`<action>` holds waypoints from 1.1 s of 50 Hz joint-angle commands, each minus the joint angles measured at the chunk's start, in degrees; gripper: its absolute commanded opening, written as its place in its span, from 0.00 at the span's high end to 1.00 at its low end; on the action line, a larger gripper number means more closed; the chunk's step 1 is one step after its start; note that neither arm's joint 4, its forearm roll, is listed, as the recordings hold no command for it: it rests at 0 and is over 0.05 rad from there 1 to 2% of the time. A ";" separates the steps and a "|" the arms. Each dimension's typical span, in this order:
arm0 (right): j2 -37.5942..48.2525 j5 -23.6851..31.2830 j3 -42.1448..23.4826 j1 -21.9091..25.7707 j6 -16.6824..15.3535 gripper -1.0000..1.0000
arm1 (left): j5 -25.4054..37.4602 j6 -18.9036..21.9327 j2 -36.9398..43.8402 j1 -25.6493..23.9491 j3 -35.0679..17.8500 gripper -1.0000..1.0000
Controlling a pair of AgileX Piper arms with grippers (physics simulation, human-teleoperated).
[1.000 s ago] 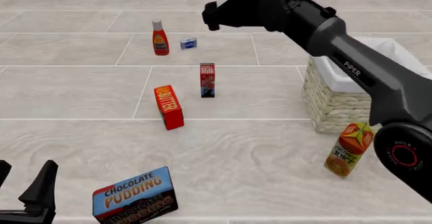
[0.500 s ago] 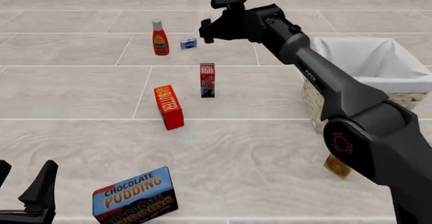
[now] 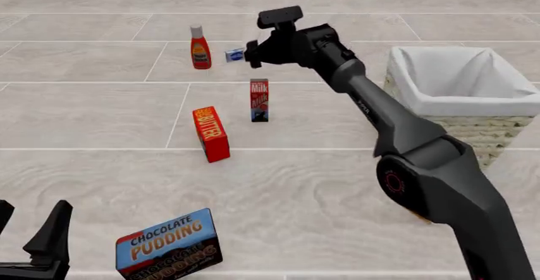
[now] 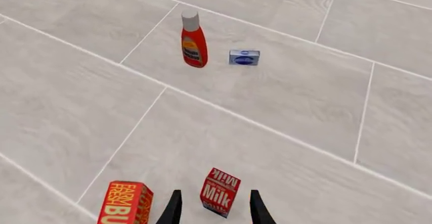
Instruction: Pick the milk and place it in the basket.
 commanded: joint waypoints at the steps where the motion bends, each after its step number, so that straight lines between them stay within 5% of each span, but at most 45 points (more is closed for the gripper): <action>1: 3.59 0.63 -3.29 0.00 0.38 0.00 | 0.00 0.00 0.01 0.00 0.00 0.00; 55: 10.65 -4.34 -2.44 0.76 -0.23 0.00 | 0.00 0.00 -0.01 0.00 0.00 0.00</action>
